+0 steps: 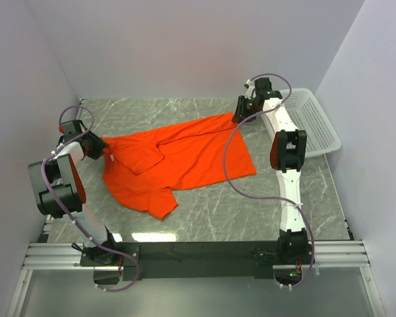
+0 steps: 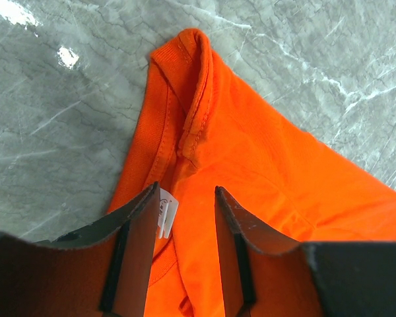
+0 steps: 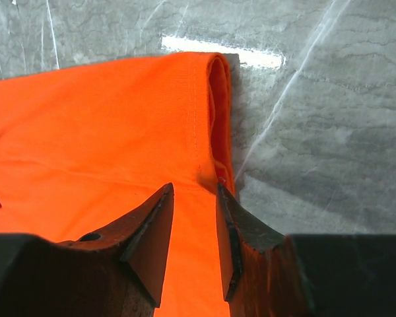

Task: Fold and stack the t-shirts
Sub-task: Fold the tshirt

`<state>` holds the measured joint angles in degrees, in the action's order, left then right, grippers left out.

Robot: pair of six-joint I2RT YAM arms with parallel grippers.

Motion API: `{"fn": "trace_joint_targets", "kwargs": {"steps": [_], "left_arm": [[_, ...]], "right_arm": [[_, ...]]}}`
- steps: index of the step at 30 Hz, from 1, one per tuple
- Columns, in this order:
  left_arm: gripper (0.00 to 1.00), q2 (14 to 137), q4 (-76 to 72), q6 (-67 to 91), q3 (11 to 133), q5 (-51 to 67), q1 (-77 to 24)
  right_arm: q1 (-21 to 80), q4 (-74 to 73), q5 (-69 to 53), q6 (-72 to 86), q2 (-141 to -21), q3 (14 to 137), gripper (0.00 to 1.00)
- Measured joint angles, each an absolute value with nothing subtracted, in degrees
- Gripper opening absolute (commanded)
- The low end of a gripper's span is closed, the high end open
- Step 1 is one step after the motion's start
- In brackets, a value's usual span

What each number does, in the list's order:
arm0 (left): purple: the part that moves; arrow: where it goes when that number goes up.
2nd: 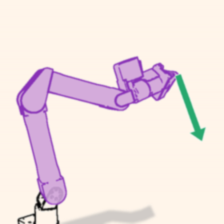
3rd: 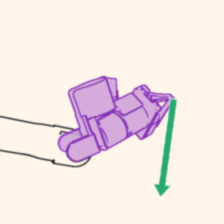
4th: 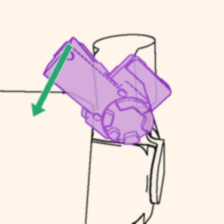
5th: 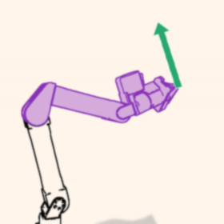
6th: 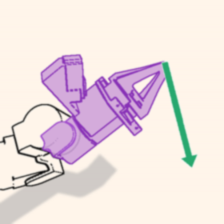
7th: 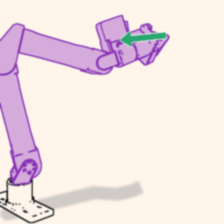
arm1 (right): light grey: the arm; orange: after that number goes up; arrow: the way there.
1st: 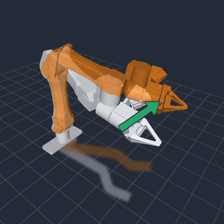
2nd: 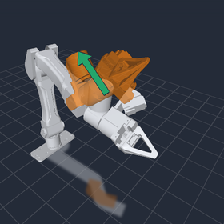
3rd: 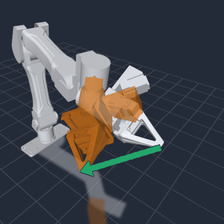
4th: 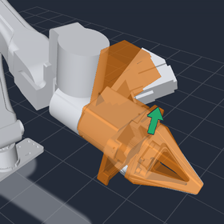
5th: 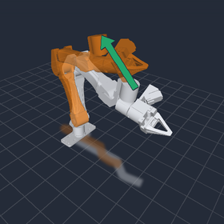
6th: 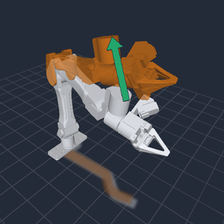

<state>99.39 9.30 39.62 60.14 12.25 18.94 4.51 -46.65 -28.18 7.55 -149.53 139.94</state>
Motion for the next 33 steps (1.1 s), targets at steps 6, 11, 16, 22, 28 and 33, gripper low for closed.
{"fn": "trace_joint_targets", "kwargs": {"steps": [6, 11, 16, 22, 28, 33], "left_arm": [[0.44, 99.39, 9.30, 39.62, 60.14, 12.47, 18.94], [0.44, 99.39, 9.30, 39.62, 60.14, 12.64, 18.94], [0.44, 99.39, 9.30, 39.62, 60.14, 12.67, 18.94], [0.44, 99.39, 9.30, 39.62, 60.14, 12.67, 18.94], [0.45, 98.98, 9.32, 39.38, 60.14, 12.62, 19.05], [0.45, 95.50, 9.80, 38.61, 60.16, 12.58, 19.33]], "right_arm": [[3.86, -46.85, -28.60, 8.56, -150.63, 140.27, 0.38], [3.33, -46.92, -28.60, 9.23, -151.17, 140.27, 0.35], [3.09, -46.92, -29.08, 9.69, -151.24, 140.29, 0.12], [2.90, -46.92, -30.68, 9.98, -151.24, 140.35, 0.00], [2.81, -45.52, -31.24, 9.02, -150.98, 138.32, 0.00], [2.85, -44.53, -29.26, 7.66, -148.24, 133.32, 0.00]]}}
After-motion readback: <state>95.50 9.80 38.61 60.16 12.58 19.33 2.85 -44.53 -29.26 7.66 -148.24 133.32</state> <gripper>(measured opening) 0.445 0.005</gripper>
